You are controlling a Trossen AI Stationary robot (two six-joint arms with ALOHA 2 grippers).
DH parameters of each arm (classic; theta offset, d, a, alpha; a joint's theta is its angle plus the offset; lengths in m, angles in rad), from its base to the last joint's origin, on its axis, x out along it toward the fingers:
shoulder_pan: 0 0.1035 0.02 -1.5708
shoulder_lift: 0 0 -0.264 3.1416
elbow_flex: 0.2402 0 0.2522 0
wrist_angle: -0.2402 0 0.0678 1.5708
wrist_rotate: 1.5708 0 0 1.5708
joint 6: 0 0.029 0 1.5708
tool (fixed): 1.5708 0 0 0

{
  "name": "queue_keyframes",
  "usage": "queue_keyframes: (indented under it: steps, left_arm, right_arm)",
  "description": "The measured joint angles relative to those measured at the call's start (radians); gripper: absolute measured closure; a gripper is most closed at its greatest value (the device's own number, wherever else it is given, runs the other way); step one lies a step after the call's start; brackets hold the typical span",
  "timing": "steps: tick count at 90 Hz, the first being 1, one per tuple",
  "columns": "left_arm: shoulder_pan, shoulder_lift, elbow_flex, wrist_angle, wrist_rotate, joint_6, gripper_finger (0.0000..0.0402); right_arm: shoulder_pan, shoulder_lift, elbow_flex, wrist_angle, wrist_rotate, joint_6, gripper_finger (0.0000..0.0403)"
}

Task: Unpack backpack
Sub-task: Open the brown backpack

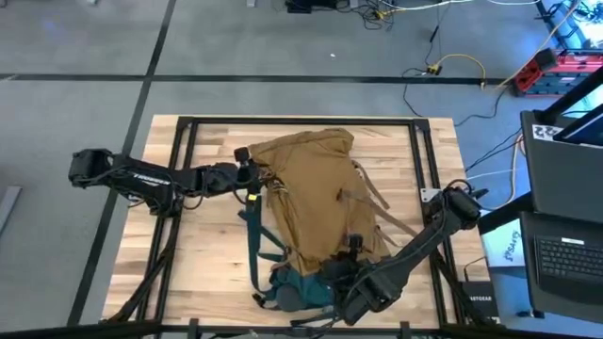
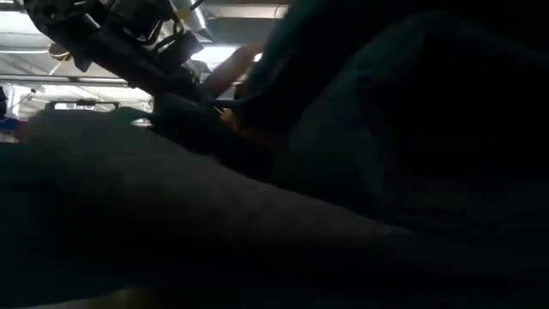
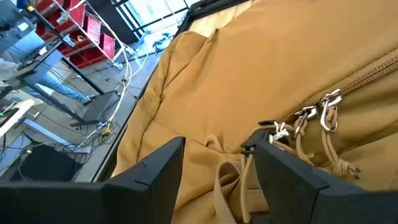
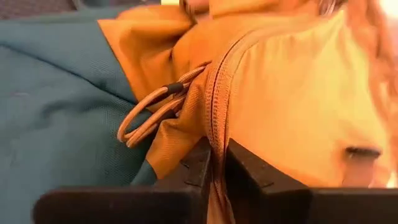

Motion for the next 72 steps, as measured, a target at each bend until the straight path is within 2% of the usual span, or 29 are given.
queue_keyframes:
  steps: [14,33,58,72]
  left_arm:
    - [0.0,-0.016,0.0,-0.018,-0.009,0.034,0.022]
    - [0.0,-0.14,0.0,-0.111,-0.059,0.044,0.022]
    - [-0.028,-0.281,0.0,-0.419,0.119,-0.202,0.022]
    - [-0.069,-0.247,-0.042,-0.383,0.141,-0.27,0.022]
  right_arm:
    - [-0.02,0.0,0.062,0.01,0.05,-0.089,0.0377]
    - [-0.081,0.0,0.08,0.011,0.035,-0.174,0.0377]
    - [-0.108,0.0,0.051,-0.116,0.029,-0.071,0.0377]
    - [-0.082,0.0,0.03,-0.091,0.032,-0.046,0.0377]
